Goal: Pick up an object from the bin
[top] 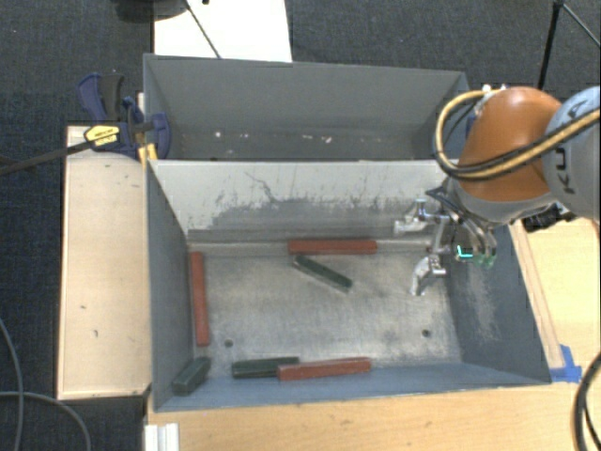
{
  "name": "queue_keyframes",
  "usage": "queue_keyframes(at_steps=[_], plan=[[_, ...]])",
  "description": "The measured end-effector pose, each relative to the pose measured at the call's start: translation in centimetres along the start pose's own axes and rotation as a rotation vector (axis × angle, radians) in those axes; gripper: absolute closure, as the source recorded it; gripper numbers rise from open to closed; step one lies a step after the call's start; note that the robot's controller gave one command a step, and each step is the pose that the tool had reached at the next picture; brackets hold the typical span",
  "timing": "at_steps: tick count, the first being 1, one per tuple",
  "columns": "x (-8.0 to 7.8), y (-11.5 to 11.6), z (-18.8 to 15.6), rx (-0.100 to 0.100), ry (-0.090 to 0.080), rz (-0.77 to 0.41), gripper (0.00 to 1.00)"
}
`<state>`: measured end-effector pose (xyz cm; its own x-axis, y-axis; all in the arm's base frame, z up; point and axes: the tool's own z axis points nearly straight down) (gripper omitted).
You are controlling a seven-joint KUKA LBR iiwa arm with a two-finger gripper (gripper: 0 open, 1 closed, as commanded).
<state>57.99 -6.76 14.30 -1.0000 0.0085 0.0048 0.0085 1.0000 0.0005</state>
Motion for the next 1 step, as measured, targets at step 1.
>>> queue_keyframes(at_steps=[1], plan=[[-0.20,0.01,-0.42,0.001,-0.008,-0.002,0.00]])
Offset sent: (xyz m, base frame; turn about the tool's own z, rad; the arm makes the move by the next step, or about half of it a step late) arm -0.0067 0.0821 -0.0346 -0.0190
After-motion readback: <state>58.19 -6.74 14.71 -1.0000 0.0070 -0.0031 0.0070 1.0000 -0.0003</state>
